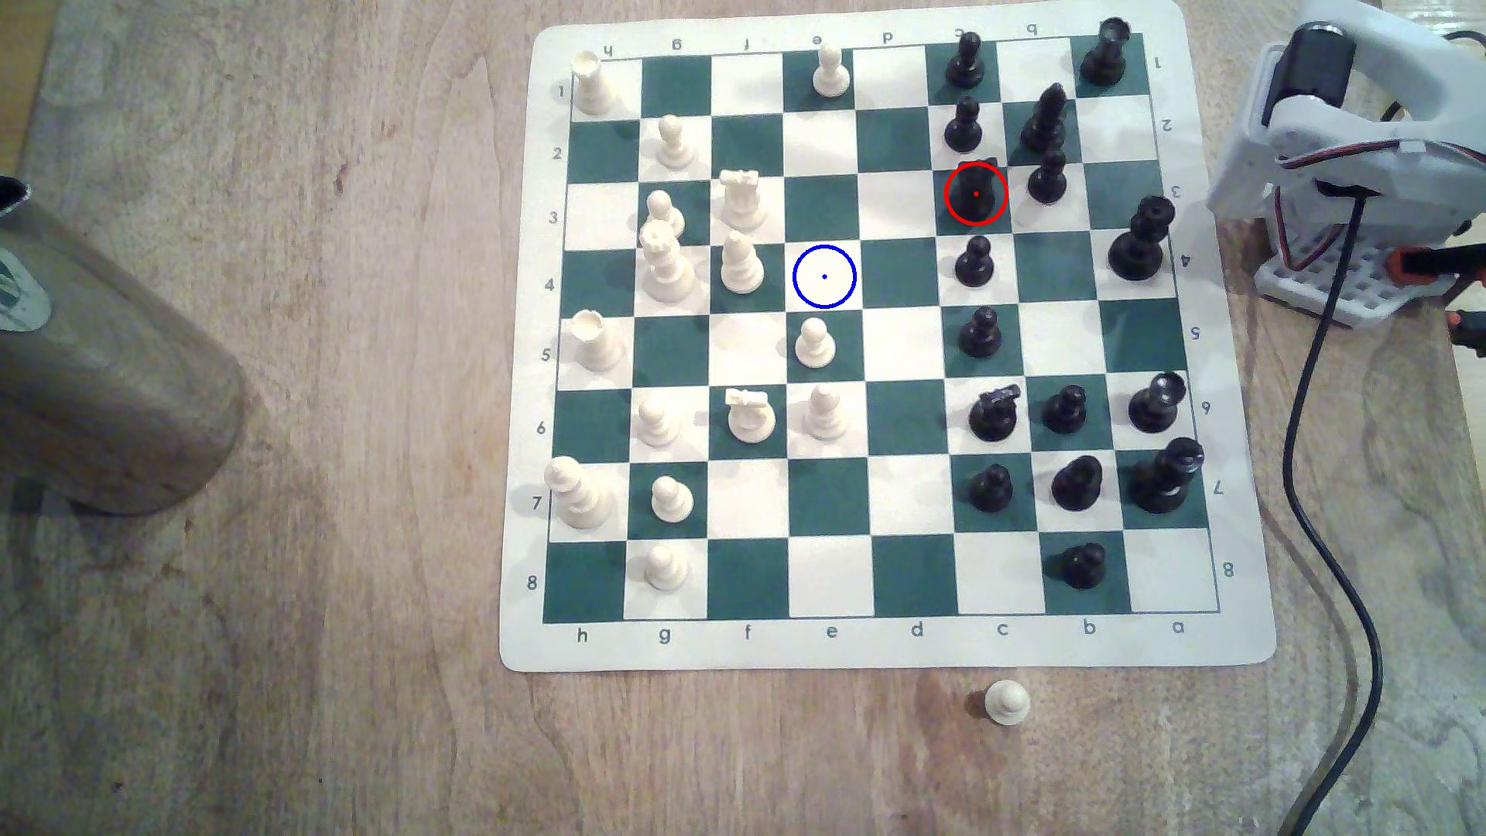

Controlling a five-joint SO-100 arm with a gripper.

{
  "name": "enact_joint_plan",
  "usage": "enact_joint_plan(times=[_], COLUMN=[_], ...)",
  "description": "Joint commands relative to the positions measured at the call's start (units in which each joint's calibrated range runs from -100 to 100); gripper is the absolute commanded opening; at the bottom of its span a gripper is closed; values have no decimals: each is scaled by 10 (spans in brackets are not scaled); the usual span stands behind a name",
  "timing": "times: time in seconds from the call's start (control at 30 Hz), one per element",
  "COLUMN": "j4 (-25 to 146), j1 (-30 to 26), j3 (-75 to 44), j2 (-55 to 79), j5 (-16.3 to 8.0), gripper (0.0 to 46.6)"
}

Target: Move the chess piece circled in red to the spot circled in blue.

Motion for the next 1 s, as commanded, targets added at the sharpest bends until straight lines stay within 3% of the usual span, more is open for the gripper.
enact_joint_plan(times=[0.0, 0.03, 0.17, 0.33, 0.73, 0.97], j4=[140, 175, 255, 335, 324, 324], j1=[-29, -49, -73, -92, -98, -97], j3=[-3, 2, 23, 23, 161, 162], j2=[-1, 2, 15, 64, 102, 181], j5=[29, 46, 69, 63, 32, 37], gripper=[135, 139, 157, 182, 144, 189])
